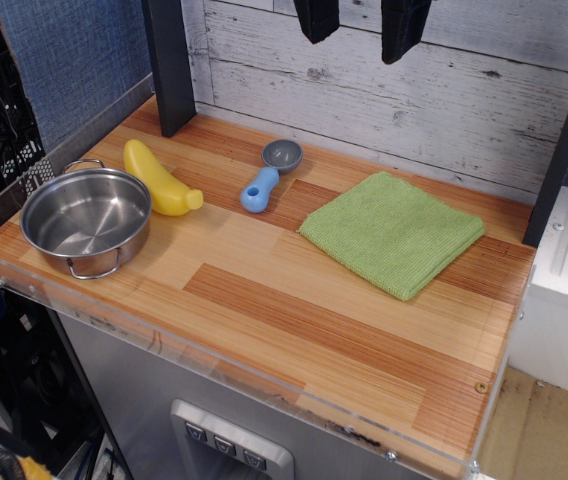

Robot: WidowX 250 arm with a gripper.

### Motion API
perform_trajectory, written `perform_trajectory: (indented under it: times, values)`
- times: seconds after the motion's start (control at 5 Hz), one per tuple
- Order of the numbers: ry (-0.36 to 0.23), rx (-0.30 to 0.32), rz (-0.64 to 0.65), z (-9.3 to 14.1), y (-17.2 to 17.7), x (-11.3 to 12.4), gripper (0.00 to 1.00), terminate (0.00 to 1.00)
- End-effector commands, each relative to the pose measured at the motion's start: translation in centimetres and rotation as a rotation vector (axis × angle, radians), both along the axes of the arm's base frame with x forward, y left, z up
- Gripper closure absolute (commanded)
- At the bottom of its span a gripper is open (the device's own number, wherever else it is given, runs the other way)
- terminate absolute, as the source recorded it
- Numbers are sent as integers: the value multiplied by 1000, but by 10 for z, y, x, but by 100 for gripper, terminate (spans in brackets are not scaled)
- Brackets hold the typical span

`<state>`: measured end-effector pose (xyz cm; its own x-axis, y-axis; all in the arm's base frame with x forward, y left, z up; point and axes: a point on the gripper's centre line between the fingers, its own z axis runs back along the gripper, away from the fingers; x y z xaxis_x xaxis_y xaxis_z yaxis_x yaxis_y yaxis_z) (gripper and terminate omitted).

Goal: Put the metal bowl on the green cloth

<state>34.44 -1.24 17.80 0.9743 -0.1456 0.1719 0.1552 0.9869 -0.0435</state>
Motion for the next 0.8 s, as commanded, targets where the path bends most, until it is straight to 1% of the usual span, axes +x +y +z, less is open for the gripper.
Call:
perform_trajectory:
  times: [0.0,0.2,0.4,0.6]
  values:
    - [0,0,0,0,0,0,0,0]
    - [-17,-2,33,4,14,-16,0,0]
    - [-20,-3,77,2,26,-36,0,0]
    - [-23,15,110,2,42,-59,0,0]
